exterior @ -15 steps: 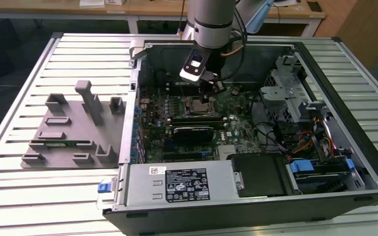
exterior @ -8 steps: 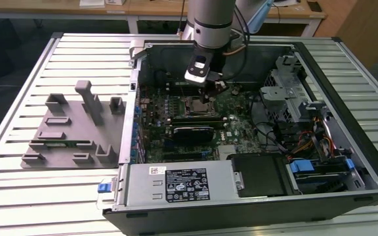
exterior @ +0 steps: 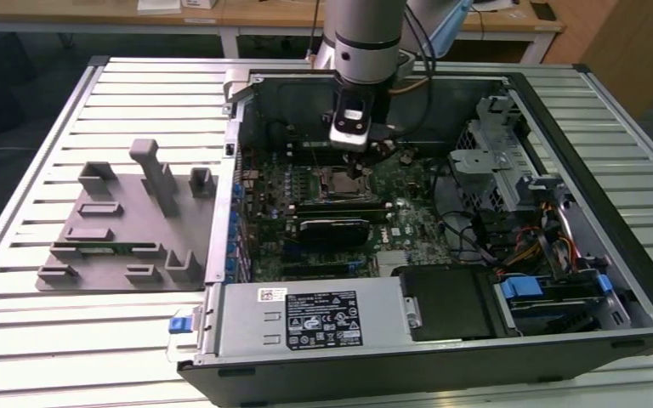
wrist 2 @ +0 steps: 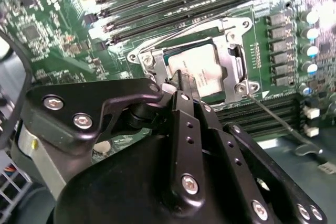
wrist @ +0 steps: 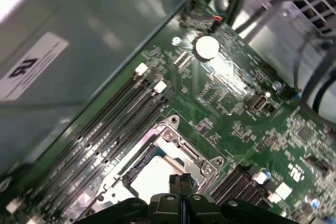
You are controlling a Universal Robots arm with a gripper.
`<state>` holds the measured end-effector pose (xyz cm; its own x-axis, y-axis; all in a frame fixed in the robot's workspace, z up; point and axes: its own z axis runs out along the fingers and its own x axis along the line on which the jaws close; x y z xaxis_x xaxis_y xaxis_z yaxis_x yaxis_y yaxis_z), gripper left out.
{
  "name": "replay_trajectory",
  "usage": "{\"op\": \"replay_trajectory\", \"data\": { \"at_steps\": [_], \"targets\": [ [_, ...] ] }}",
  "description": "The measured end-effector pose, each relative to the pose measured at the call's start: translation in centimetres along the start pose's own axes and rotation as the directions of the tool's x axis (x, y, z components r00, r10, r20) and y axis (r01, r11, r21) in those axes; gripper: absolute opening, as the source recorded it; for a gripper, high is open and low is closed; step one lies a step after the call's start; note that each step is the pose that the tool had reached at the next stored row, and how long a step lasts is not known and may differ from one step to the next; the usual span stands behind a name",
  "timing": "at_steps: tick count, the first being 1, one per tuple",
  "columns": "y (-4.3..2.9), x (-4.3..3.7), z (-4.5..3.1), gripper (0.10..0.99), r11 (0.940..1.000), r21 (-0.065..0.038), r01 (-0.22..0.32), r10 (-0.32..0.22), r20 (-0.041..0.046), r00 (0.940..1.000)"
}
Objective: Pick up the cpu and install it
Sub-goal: 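Close the cpu cover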
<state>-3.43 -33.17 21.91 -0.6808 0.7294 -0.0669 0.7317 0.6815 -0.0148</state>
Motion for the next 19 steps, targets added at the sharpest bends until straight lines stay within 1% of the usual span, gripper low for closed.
{"op": "replay_trajectory", "data": {
  "at_steps": [3,5,8,10,13,16,19],
  "targets": [
    [0.0,0.0,0.01,0.106,0.9985,-0.002,0.054,-0.054,0.0025,0.9985],
    [0.0,0.0,0.01,0.106,0.996,-0.003,0.09,-0.09,0.0044,0.996],
    [0.0,0.0,0.02,0.106,0.9894,-0.005,0.145,-0.145,0.0074,0.9894],
    [0.0,0.0,0.03,0.106,0.9836,-0.005,0.18,-0.18,0.0095,0.9836],
    [0.0,0.0,0.04,0.106,0.9724,-0.006,0.233,-0.233,0.0127,0.9724],
    [0.0,0.0,0.05,0.106,0.9579,-0.007,0.287,-0.287,0.016,0.9579],
    [0.0,0.0,0.06,0.106,0.941,-0.008,0.338,-0.338,0.0193,0.9409]
  ]
}}
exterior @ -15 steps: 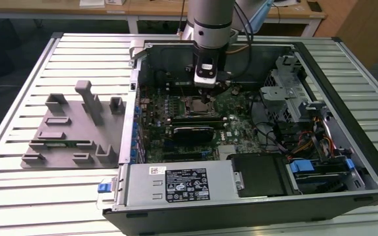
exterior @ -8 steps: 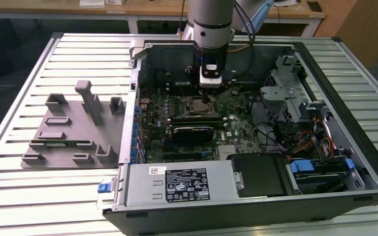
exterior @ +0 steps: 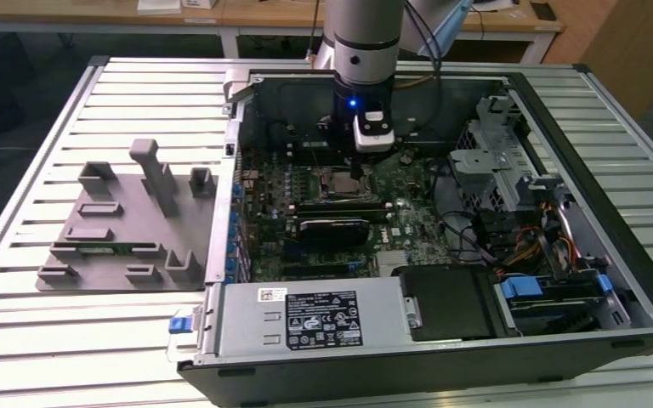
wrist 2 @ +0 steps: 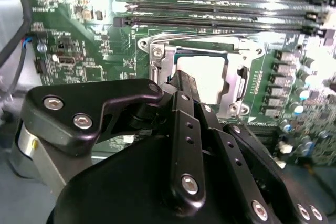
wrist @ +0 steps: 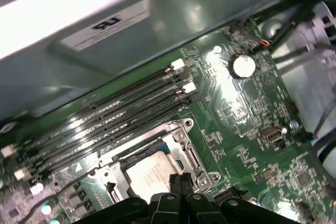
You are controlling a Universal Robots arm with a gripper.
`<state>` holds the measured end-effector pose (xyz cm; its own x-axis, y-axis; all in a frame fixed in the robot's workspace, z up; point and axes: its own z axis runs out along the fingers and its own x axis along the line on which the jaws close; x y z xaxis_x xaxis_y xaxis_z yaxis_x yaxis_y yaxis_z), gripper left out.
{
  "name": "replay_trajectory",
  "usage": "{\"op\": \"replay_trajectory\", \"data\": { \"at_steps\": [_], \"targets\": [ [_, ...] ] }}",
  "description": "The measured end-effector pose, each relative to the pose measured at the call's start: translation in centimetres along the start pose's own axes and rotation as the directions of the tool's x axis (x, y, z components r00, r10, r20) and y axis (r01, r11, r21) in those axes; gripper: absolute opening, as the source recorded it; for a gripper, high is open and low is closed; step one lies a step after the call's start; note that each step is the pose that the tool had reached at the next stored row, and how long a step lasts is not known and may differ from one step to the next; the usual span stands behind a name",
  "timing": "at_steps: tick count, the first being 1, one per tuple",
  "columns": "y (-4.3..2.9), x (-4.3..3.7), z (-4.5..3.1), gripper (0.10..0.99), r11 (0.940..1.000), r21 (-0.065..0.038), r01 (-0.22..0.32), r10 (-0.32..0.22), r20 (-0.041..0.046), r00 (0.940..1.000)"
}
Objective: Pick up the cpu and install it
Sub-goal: 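Close the cpu cover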
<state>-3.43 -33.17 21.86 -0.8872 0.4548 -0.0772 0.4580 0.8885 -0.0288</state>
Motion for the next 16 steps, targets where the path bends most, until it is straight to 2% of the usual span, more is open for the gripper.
{"op": "replay_trajectory", "data": {
  "at_steps": [4,8,12,16],
  "targets": [
    [0.0,0.0,0.02,0.106,0.9973,-0.002,0.073,-0.073,0.0039,0.9973],
    [0.0,0.0,0.03,0.106,0.9895,-0.004,0.145,-0.145,0.0079,0.9894],
    [0.0,0.01,0.04,0.106,0.9762,-0.006,0.217,-0.217,0.0121,0.9762],
    [0.0,0.01,0.05,0.106,0.9587,-0.007,0.284,-0.284,0.0161,0.9586]
  ]
}}
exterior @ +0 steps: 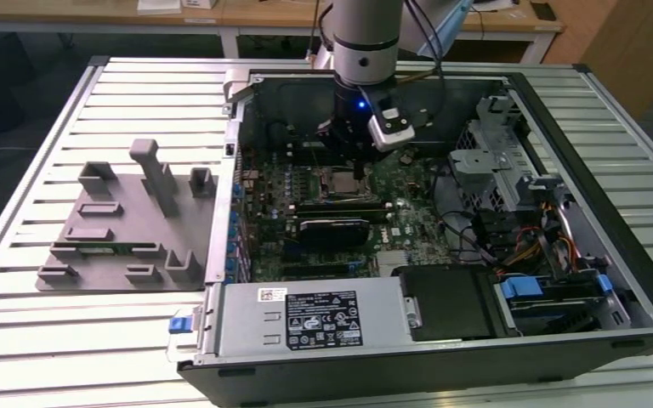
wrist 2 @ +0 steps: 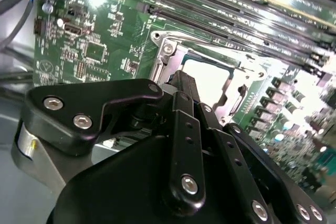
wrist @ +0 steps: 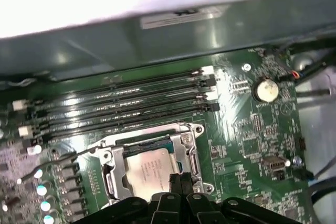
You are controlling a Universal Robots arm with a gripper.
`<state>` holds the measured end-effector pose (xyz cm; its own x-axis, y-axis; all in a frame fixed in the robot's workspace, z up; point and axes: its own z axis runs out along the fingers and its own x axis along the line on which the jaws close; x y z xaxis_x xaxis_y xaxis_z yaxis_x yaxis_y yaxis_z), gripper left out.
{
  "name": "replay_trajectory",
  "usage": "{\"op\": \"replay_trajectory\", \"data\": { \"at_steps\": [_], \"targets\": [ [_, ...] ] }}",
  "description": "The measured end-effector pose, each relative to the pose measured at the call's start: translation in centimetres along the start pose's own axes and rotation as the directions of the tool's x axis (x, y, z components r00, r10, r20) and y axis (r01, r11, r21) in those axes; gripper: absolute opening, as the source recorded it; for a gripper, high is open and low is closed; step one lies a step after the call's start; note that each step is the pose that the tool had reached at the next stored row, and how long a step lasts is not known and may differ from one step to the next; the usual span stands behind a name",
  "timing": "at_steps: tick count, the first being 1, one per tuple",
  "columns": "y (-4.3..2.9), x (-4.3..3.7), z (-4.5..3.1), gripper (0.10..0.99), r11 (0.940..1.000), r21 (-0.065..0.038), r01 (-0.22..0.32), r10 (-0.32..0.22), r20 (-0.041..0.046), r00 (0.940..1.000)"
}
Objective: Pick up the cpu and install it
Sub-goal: 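Close the cpu cover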
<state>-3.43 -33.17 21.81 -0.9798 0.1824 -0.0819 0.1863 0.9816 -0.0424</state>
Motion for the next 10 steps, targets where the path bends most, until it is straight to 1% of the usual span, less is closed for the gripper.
{"op": "replay_trajectory", "data": {
  "at_steps": [4,7,8,10],
  "targets": [
    [0.0,0.01,0.01,0.106,0.9978,-0.002,0.066,-0.066,0.0037,0.9978],
    [-0.01,0.02,0.01,0.106,0.9937,0.0,0.112,-0.112,0.0064,0.9937],
    [-0.01,0.04,0.01,0.106,0.9924,0.0,0.123,-0.123,0.007,0.9924],
    [-0.03,0.16,0.03,0.106,0.9917,0.0,0.129,-0.129,0.0073,0.9917]
  ]
}}
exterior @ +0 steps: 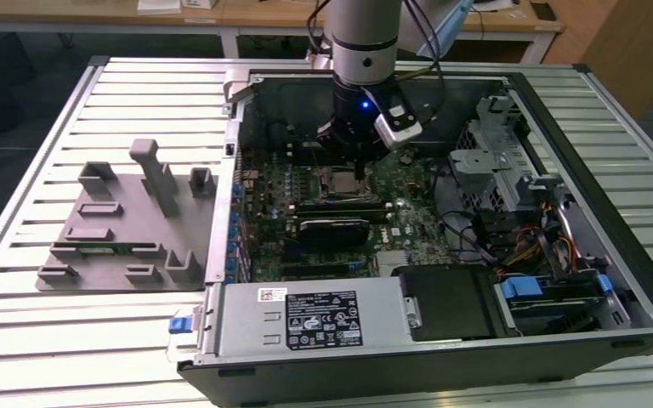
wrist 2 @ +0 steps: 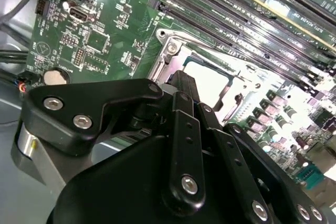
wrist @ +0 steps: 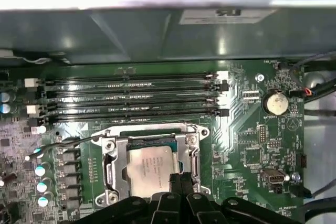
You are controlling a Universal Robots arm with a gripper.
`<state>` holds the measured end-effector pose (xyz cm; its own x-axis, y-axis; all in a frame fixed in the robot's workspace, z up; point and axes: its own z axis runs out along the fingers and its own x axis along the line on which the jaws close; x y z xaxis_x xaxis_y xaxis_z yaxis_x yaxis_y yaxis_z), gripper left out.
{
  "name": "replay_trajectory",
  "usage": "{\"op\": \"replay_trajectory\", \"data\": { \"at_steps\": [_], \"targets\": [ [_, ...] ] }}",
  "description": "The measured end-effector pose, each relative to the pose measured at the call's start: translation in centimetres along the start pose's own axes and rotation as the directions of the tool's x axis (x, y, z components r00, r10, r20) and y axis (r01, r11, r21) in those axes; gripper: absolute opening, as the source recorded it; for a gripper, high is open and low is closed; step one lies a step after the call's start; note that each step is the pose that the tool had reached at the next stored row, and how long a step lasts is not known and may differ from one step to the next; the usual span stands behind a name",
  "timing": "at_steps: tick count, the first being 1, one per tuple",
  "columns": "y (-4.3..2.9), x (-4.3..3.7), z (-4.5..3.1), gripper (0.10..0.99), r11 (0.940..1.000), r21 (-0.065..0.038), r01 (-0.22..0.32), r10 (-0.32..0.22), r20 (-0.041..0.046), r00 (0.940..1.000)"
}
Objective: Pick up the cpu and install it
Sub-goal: 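Close the cpu cover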
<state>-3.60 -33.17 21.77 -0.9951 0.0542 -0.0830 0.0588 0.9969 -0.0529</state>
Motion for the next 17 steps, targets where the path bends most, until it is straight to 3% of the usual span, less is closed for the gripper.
{"op": "replay_trajectory", "data": {
  "at_steps": [7,17],
  "targets": [
    [-0.06,1.34,0.05,0.106,1.0,0.0,0.0,0.0,0.0001,1.0],
    [-0.13,2.57,0.11,0.106,1.0,0.0,0.0,0.0,0.0001,1.0]
  ]
}}
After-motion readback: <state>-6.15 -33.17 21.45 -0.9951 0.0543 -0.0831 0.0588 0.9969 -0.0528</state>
